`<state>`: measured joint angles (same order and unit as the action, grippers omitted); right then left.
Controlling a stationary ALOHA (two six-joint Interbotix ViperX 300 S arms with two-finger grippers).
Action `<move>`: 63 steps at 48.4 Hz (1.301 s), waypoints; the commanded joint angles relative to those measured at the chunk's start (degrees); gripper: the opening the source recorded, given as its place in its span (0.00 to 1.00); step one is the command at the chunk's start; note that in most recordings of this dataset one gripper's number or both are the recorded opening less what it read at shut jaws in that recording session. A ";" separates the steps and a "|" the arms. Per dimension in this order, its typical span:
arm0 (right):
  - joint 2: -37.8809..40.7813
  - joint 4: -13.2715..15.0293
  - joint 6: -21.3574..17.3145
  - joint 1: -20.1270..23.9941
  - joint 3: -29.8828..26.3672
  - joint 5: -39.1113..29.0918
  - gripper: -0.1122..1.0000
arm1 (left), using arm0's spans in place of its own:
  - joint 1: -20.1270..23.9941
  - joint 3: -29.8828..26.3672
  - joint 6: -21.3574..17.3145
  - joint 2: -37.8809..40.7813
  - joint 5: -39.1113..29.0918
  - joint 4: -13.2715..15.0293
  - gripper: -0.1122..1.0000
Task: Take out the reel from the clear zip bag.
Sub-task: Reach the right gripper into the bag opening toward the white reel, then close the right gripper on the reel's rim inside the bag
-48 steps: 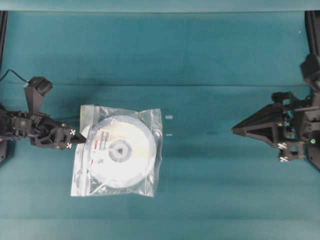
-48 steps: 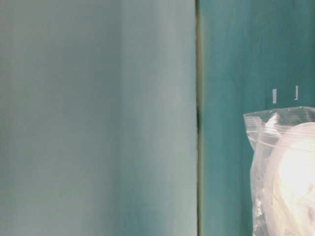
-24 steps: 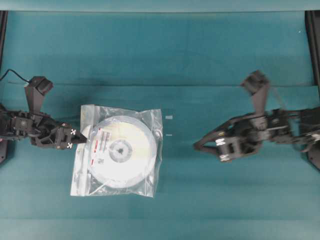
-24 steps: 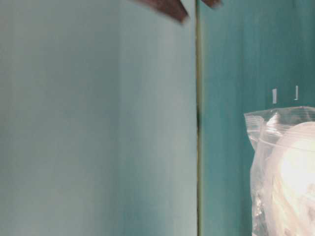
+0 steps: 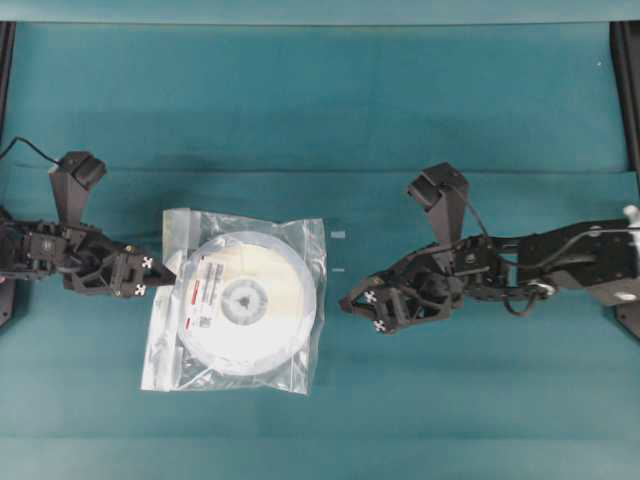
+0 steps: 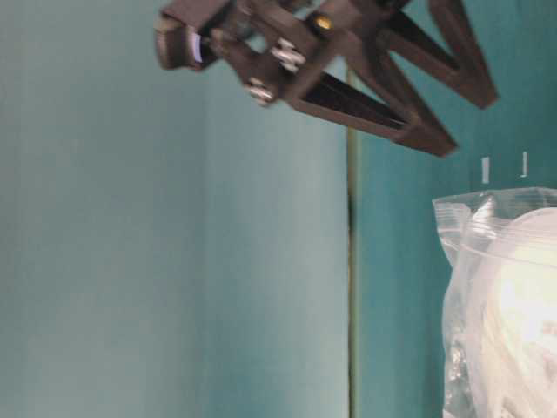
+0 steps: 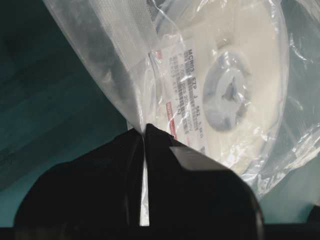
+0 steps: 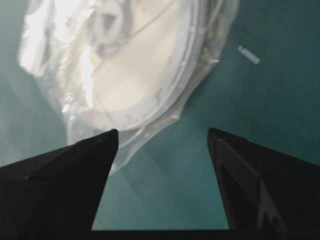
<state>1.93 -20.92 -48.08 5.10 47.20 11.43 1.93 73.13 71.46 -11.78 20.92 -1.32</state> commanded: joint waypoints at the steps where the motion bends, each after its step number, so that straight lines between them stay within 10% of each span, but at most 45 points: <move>1: 0.97 -0.44 -0.53 -0.09 -1.32 1.76 0.91 | 0.00 -0.79 0.00 -0.44 0.26 -0.18 0.12; 63: 11.69 -0.79 -0.35 -1.67 -9.67 2.90 0.88 | 0.00 -0.88 0.00 -0.44 0.26 -0.26 0.11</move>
<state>13.62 -21.71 -48.08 3.52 38.41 14.15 1.93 73.04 71.46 -11.78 20.92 -1.32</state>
